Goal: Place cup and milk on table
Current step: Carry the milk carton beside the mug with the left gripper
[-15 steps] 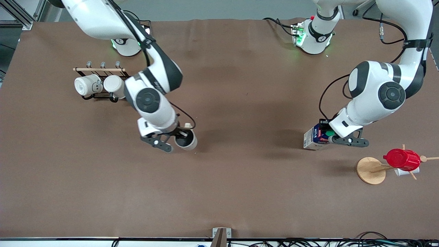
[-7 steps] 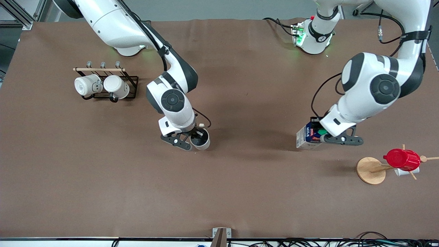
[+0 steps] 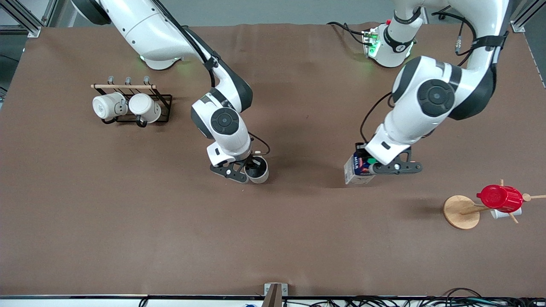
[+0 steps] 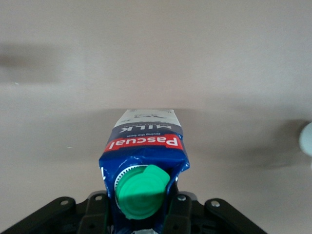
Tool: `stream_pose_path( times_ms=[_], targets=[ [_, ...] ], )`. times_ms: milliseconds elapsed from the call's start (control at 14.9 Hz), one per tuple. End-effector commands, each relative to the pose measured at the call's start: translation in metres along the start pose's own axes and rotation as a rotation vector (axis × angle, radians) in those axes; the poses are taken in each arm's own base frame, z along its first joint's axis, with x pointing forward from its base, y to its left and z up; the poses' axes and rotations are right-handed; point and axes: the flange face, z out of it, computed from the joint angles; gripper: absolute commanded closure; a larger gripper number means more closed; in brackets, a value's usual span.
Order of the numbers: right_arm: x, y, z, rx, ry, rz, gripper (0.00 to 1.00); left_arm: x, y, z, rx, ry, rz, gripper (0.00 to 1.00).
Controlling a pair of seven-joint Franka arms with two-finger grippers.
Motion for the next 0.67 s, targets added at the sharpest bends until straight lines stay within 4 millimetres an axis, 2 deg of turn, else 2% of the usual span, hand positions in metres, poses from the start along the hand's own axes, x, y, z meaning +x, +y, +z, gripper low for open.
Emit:
stream_pose_path(
  times_ms=[0,134,336,403,605],
  targets=[
    [-0.005,0.000,0.003,-0.006,0.019,-0.007,0.76,0.008,0.044,0.010,-0.010,-0.012,-0.063,0.63],
    [-0.005,0.001,0.007,-0.010,0.015,-0.007,0.59,0.002,0.070,0.022,-0.010,-0.021,-0.103,0.63],
    [-0.004,0.001,0.002,-0.011,0.017,-0.008,0.05,-0.011,0.101,0.036,-0.005,-0.037,-0.144,0.63],
    [-0.004,0.001,0.000,-0.011,0.018,-0.010,0.00,-0.011,0.108,0.037,-0.010,-0.034,-0.153,0.63],
    [-0.002,0.002,-0.001,-0.011,0.019,-0.011,0.00,-0.018,0.145,0.041,-0.028,-0.031,-0.198,0.63]
  ],
)
